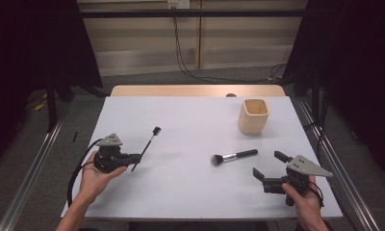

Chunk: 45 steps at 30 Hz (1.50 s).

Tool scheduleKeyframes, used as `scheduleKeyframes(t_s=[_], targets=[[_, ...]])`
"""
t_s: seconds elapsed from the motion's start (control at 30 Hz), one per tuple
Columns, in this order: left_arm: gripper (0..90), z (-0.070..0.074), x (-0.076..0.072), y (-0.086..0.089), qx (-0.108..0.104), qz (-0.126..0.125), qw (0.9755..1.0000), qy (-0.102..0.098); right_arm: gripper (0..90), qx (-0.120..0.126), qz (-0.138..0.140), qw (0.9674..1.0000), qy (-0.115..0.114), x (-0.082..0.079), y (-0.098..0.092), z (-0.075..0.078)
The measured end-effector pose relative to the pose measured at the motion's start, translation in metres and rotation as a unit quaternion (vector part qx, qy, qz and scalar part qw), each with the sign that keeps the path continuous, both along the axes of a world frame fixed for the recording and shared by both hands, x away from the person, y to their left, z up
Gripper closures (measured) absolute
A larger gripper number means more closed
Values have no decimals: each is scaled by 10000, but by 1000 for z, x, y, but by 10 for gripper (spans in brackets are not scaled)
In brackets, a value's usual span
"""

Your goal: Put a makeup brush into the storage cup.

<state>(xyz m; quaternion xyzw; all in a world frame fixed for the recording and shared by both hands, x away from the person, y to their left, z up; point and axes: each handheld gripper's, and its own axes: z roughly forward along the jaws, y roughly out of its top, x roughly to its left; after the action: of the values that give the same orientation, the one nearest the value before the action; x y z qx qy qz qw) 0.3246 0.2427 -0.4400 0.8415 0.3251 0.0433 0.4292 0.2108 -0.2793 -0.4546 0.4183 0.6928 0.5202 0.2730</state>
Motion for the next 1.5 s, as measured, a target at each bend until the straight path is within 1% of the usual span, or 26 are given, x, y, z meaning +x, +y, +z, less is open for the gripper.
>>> scheduleKeyframes(t_s=[0.07,0.1,0.13,0.2,0.23,0.27,0.3,0.33,0.4,0.47,0.57,0.67,0.7,0.73,0.8,0.87,0.93,1.03,1.13,1.27,1.5], targets=[[859,0,-1,-2,-46,-16,10000,1,0,8,2,10000,-1,0,0,0],[859,-2,-3,-5,-75,-42,10000,-44,0,1,7,10000,-4,0,0,0],[859,-2,-3,-5,-75,-42,10000,-44,0,1,7,10000,-4,0,0,0],[859,-3,-4,-7,-167,-51,9998,-65,0,8,22,10000,-14,0,1,0],[859,-5,-6,-7,-304,-26,9994,-131,0,6,29,10000,-15,0,1,0],[859,-6,-7,-7,-344,30,9991,-249,0,4,32,10000,-15,0,1,0],[859,-6,-7,-7,-344,30,9991,-249,0,8,27,10000,-13,0,1,0],[859,-7,-8,-6,-440,51,9987,-269,0,25,17,10000,-10,-1,1,0],[859,-8,-10,-8,-546,30,9977,-394,0,33,21,10000,-23,-1,1,0],[859,-8,-10,-9,-727,38,9964,-423,0,55,19,10000,-16,-1,1,0],[859,-7,-10,-11,-763,12,9959,-481,0,81,22,10000,-23,-1,1,0],[859,-9,-12,-13,-817,54,9952,-536,0,111,24,9999,-41,-1,2,0],[859,-9,-13,-14,-887,54,9944,-578,0,126,34,9999,-48,-1,2,0],[859,-10,-13,-14,-966,48,9938,-546,0,165,40,9998,-58,-1,2,0],[859,-9,-15,-14,-966,21,9934,-613,0,204,54,9998,-72,-1,3,0],[859,-9,-15,-14,-1036,35,9925,-650,0,239,140,9996,-81,-1,6,0],[859,-8,-16,-14,-1051,31,9921,-688,0,250,205,9994,-84,0,9,0],[859,-7,-18,-17,-1066,14,9918,-706,0,223,316,9992,-84,1,12,0],[859,-5,-20,-20,-1128,-12,9912,-694,0,277,370,9989,-63,2,16,1],[859,-5,-21,-24,-1140,-60,9910,-699,0,365,448,9983,-62,4,21,3],[859,-2,-23,-32,-1140,-102,9907,-732,0,375,595,9975,11,12,33,5]])
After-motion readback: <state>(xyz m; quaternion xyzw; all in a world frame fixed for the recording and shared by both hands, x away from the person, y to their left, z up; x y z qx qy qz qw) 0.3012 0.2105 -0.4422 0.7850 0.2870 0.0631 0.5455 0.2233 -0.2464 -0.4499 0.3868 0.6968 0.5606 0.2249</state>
